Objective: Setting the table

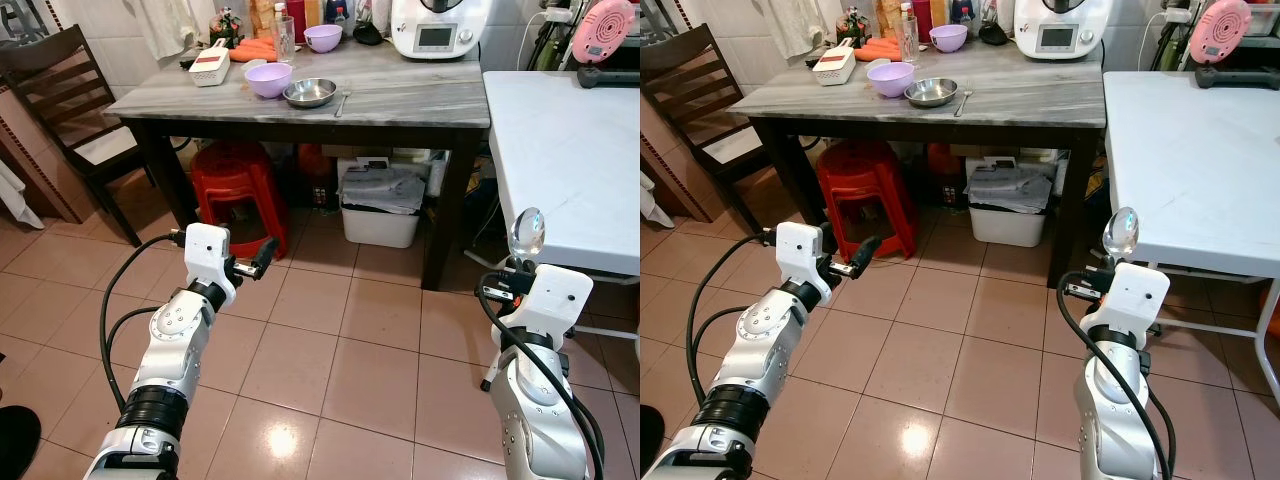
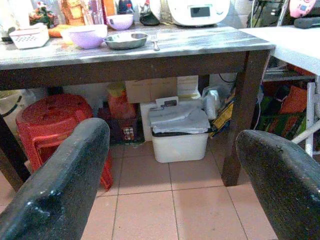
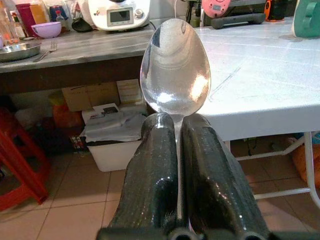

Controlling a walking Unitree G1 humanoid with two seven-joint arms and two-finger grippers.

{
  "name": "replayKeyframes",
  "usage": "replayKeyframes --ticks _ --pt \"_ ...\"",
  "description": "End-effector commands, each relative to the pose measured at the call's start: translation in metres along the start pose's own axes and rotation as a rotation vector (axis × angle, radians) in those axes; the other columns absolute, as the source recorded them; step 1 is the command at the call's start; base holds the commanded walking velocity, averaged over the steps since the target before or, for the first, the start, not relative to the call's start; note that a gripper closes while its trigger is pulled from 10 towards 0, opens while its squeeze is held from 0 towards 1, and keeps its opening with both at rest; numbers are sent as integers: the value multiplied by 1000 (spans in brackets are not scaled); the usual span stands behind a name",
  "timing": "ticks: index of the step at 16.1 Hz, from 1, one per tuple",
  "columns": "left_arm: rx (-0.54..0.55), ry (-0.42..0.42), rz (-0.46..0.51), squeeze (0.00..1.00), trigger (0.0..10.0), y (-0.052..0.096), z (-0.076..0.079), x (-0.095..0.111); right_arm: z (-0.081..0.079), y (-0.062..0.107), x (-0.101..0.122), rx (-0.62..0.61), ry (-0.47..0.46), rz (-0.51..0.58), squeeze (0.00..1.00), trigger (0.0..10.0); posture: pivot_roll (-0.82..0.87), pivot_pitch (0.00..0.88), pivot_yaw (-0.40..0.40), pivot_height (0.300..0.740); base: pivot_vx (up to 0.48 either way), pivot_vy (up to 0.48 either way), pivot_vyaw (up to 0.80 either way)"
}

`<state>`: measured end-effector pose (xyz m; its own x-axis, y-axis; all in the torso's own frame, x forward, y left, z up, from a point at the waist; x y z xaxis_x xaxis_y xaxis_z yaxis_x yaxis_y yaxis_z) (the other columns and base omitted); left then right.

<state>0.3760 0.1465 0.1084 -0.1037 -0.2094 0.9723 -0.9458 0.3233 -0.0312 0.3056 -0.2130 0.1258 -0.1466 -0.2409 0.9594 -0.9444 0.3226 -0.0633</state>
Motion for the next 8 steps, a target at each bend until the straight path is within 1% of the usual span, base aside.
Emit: replayKeyframes --ticks 1,2,3,4,5,6,8 --pt "22 -30 24 0 10000 2 -6 5 -6 -2 4 19 -11 13 0 10000 -62 0 95 740 0 0 0" --pt "53 7 19 0 10000 3 -10 4 -6 -2 4 20 -10 12 0 10000 -62 0 95 740 0 0 0" --pt "67 51 -31 0 10000 3 -12 -4 -5 -2 4 20 -10 12 0 10000 -63 0 96 740 0 0 0" --pt "90 171 -131 0 10000 3 -16 -19 -5 -1 4 20 -8 11 0 10000 -64 0 95 740 0 0 0" --pt "79 167 -143 0 10000 3 -16 -19 -4 -1 4 20 -6 11 0 10000 -64 0 92 740 0 0 0" --pt "20 101 -112 0 10000 5 -11 -12 -3 0 5 22 -1 11 0 10000 -61 0 87 740 0 0 0" --pt "-78 91 -113 0 10000 16 -2 -10 -2 0 6 41 17 9 0 10000 -59 0 83 740 0 0 0"
Point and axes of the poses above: a point about 5 cm out from each wrist's last joint towards the gripper, its own y axis pointing back from the gripper into the wrist, its own x axis along the axis of the wrist's last joint, z = x × y, the point moved 4 cm from there along -y, pointing out of the wrist towards the gripper, and after that the axes turned 14 degrees about -y, right-handed, at the moved point
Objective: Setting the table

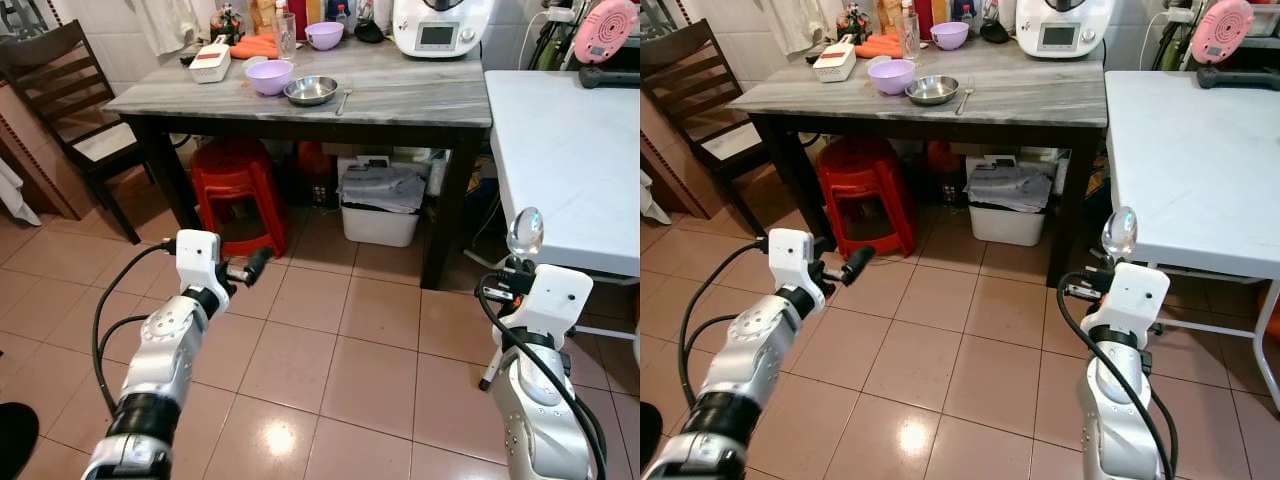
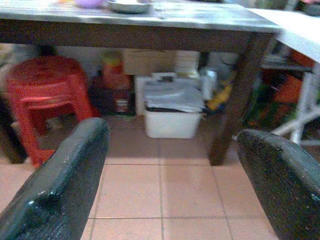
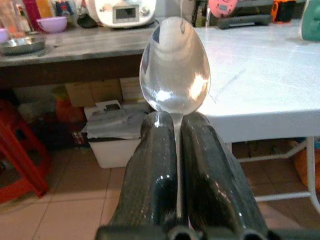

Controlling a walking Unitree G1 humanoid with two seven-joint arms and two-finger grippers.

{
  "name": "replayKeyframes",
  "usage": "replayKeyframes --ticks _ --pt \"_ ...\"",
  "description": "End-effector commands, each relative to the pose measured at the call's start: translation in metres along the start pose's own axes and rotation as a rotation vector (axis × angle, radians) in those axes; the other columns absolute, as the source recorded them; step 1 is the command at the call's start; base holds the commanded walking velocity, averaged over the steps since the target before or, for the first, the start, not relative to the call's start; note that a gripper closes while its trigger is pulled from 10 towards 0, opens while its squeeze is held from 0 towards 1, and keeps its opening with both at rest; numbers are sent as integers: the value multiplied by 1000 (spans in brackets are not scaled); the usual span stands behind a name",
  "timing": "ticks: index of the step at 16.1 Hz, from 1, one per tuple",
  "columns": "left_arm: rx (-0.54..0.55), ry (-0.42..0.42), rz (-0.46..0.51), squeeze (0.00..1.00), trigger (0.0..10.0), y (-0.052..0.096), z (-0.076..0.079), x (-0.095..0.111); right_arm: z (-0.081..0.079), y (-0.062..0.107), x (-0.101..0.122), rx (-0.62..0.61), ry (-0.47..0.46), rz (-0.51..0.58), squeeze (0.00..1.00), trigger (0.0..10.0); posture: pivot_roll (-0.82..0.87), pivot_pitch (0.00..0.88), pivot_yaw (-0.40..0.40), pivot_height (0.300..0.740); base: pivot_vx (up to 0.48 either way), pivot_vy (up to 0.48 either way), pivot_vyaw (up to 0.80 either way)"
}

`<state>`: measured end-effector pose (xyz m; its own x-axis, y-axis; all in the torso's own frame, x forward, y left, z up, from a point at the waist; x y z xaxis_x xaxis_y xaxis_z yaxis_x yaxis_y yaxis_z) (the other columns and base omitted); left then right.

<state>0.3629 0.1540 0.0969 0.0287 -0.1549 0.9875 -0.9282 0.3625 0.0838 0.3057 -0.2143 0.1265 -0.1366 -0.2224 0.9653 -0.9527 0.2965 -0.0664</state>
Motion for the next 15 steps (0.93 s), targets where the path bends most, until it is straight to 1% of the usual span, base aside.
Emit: replayKeyframes --ticks 1,2,3,4,5,7,8,9,11,12,13,15 --pt "-69 -26 16 0 10000 8 4 5 -2 0 7 19 3 15 0 10000 -58 0 80 740 0 0 0" --pt "-78 -45 27 0 10000 10 6 7 -2 0 7 19 3 15 0 10000 -56 0 80 740 0 0 0" --pt "-89 -42 39 0 10000 12 8 10 -2 -1 8 19 3 16 0 10000 -56 0 80 740 0 0 0" --pt "-83 -17 78 0 10000 14 10 14 -2 -1 8 18 4 18 0 10000 -57 0 79 740 0 0 0" --pt "-75 -7 96 0 10000 15 13 16 -2 0 8 18 3 18 0 10000 -57 0 79 740 0 0 0" --pt "1 76 87 0 10000 21 21 8 -4 3 7 17 -3 15 0 10000 -57 0 79 740 0 0 0" --pt "33 64 72 0 10000 27 26 2 -3 5 5 15 -4 9 0 10000 -57 0 82 740 0 0 0" --pt "37 58 65 0 10000 28 27 0 -2 6 5 15 -4 8 0 10000 -57 0 82 740 0 0 0" --pt "96 91 51 0 10000 32 24 -4 1 10 2 13 -2 -3 0 10000 -57 0 82 740 0 0 0" --pt "107 98 47 0 10000 32 24 -3 3 11 0 10 -1 -11 0 10000 -39 0 76 740 0 0 0" --pt "95 97 60 0 10000 30 25 0 2 10 -2 12 -3 -15 0 10000 -37 0 76 740 0 0 0" --pt "67 104 84 0 10000 24 25 7 -4 7 -1 30 1 -12 0 10000 -38 0 83 740 0 0 0"
Point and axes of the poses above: a point about 5 cm out from each wrist's last joint towards the gripper, its own y axis pointing back from the gripper into the wrist, its own x axis along the axis of the wrist's last joint, z = x × y, the point moved 4 cm from there along -y, pointing out of the wrist towards the gripper, and after that the axes turned 14 degrees about -y, right-handed, at the moved point
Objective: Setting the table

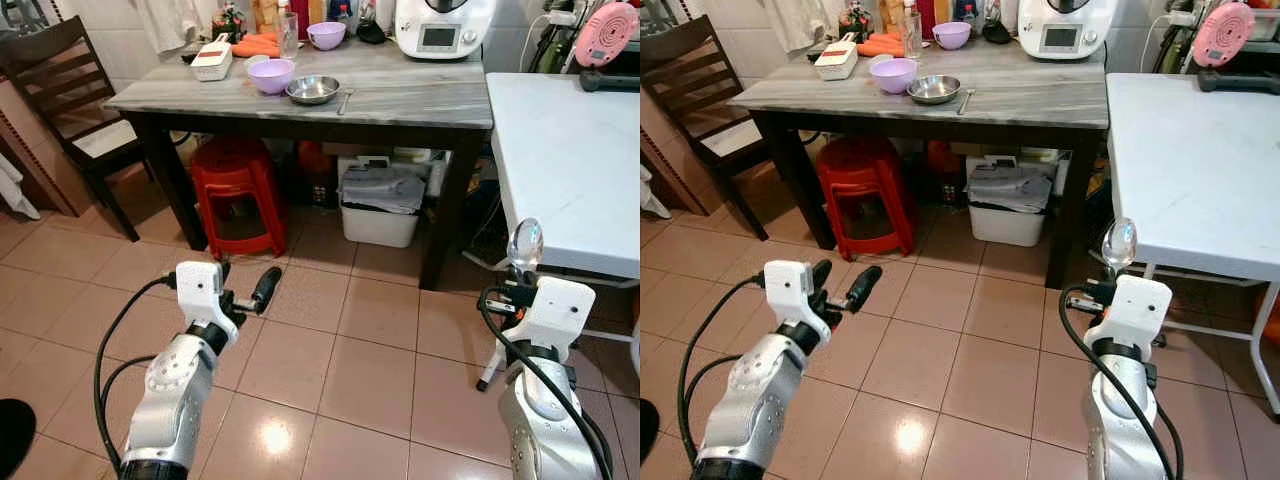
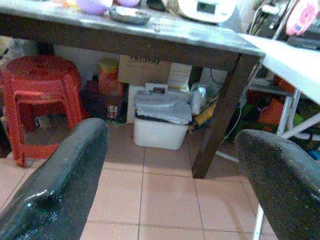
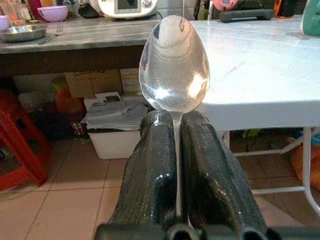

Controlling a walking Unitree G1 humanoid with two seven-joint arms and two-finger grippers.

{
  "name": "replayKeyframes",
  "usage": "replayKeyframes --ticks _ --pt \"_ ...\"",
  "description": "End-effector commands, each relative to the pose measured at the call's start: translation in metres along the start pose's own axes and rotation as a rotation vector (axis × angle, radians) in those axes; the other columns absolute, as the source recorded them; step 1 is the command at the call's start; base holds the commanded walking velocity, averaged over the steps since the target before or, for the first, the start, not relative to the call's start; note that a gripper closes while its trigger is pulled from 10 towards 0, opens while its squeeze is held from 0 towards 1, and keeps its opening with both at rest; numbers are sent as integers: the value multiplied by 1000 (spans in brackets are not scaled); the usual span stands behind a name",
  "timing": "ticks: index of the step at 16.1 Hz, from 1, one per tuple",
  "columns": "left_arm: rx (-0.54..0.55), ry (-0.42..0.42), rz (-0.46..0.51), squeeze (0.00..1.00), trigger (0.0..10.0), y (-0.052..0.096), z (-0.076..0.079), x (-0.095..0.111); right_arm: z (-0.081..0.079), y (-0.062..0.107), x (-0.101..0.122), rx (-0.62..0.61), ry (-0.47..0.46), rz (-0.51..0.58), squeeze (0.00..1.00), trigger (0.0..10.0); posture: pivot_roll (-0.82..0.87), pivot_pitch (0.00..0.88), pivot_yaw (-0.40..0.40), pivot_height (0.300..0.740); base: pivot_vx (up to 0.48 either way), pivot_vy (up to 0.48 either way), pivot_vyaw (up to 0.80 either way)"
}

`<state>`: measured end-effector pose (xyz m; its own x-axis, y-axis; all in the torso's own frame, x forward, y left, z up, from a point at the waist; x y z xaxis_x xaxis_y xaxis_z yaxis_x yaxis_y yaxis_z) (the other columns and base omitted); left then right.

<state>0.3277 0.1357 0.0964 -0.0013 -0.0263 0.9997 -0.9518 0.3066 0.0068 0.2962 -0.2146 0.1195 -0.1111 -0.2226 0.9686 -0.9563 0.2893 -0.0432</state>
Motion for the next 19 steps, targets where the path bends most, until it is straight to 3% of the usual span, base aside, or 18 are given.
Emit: replayKeyframes --ticks 1,8,19 --pt "-9 -5 27 0 10000 -6 -4 10 -13 -4 7 43 -4 22 0 10000 -40 0 86 740 0 0 0" --pt "-20 4 56 0 10000 -20 -2 21 -15 -2 10 49 -2 39 0 10000 -53 0 100 740 0 0 243" --pt "-31 7 62 0 10000 -23 1 20 -21 -4 11 88 3 44 0 10000 -52 0 92 740 307 297 582"
Point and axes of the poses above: a point about 5 cm out from each wrist's last joint towards the gripper, its own y axis pointing back from the gripper into the wrist, its own x axis along the axis of the wrist's last joint, z = x × y, the point moved 4 cm from there along -y, pointing out of the wrist towards the gripper, and after that the axes turned 14 degrees about -y, right-handed, at the moved point
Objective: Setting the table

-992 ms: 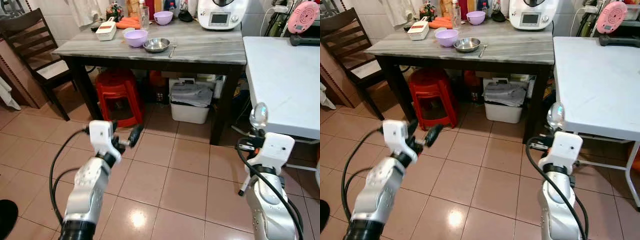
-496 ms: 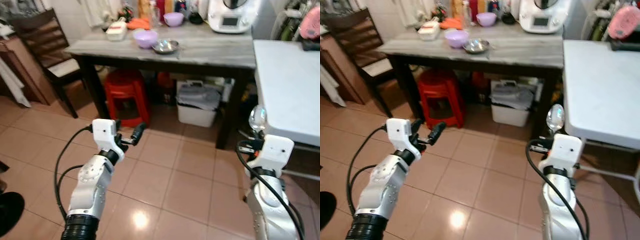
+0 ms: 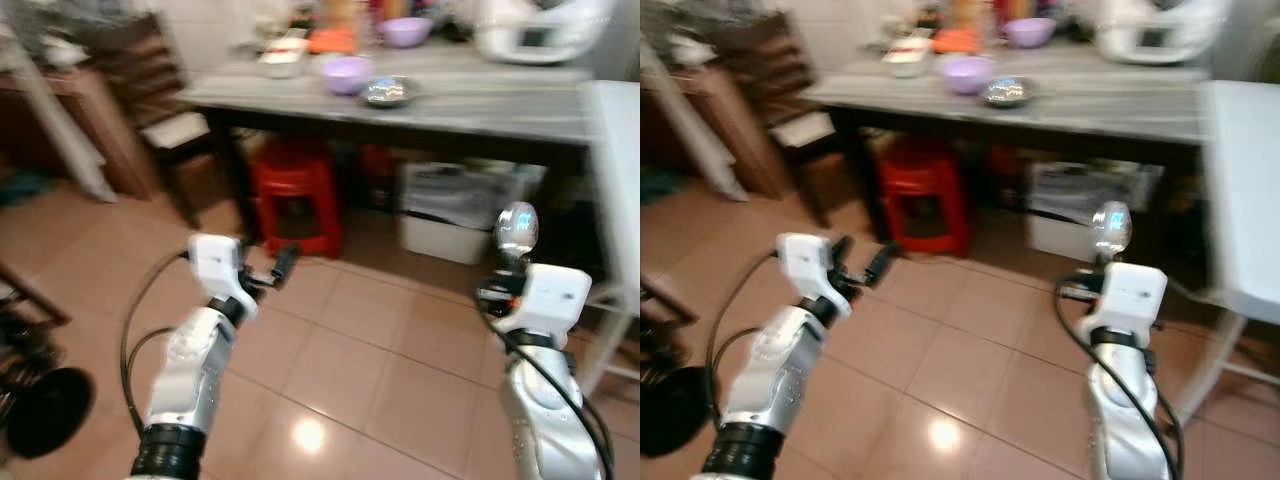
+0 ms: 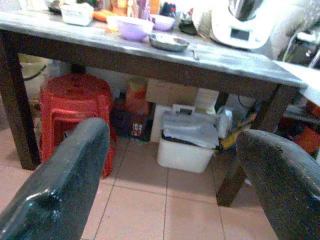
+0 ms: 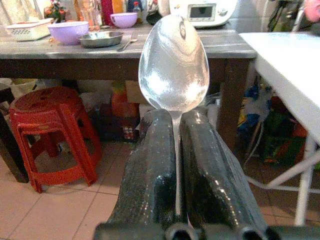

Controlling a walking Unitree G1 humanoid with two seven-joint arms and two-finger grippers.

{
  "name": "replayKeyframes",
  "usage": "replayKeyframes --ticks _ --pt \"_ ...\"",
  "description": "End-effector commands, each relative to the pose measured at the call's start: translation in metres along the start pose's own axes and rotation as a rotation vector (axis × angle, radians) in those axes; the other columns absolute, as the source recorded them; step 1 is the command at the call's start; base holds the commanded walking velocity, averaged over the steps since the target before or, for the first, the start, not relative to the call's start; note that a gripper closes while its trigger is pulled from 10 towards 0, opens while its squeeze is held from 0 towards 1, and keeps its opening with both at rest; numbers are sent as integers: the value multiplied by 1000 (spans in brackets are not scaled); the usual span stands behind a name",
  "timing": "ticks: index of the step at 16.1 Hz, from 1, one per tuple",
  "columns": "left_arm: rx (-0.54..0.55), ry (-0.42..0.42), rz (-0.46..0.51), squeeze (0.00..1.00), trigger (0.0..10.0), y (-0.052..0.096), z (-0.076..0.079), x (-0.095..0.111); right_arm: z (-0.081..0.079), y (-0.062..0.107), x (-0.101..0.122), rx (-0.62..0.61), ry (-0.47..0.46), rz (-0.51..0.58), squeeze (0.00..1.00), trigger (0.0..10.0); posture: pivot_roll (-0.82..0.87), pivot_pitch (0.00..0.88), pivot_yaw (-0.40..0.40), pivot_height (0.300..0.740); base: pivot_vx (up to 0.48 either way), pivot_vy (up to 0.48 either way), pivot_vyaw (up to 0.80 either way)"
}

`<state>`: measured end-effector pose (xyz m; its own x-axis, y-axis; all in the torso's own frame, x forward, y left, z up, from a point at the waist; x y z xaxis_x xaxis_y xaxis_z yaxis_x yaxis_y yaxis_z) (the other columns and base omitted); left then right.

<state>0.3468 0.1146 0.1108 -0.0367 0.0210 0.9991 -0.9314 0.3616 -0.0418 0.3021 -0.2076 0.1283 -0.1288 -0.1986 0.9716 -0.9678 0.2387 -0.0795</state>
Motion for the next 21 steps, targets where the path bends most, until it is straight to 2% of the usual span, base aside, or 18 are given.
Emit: replayKeyframes --ticks 1,7,11,17,21 --pt "26 -27 11 0 10000 2 -12 5 -12 -1 4 33 -17 20 0 10000 -52 0 92 740 322 356 0" --pt "9 -28 9 0 10000 0 -7 4 -11 1 3 22 -29 13 0 10000 -58 0 95 740 319 358 0" --pt "-6 -28 6 0 10000 -2 -2 3 -9 1 3 10 -38 13 0 10000 -62 0 99 740 359 284 -800" --pt "-12 -27 1 0 10000 -2 1 1 -10 1 4 14 -37 14 0 10000 -61 0 97 740 372 0 -747" --pt "-18 -27 -6 0 10000 -1 5 -2 -12 0 4 19 -31 15 0 10000 -59 0 94 740 378 0 0"
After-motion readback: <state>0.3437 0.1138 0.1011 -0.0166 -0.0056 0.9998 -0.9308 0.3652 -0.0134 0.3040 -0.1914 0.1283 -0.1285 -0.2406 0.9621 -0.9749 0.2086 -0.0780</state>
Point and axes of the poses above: a point about 5 cm out from each wrist's last joint towards the gripper, its own y axis pointing back from the gripper into the wrist, its own x axis along the axis of the wrist's last joint, z = x × y, the point moved 4 cm from there along -y, pointing out of the wrist towards the gripper, and after that the axes turned 14 degrees about -y, right-handed, at the moved point
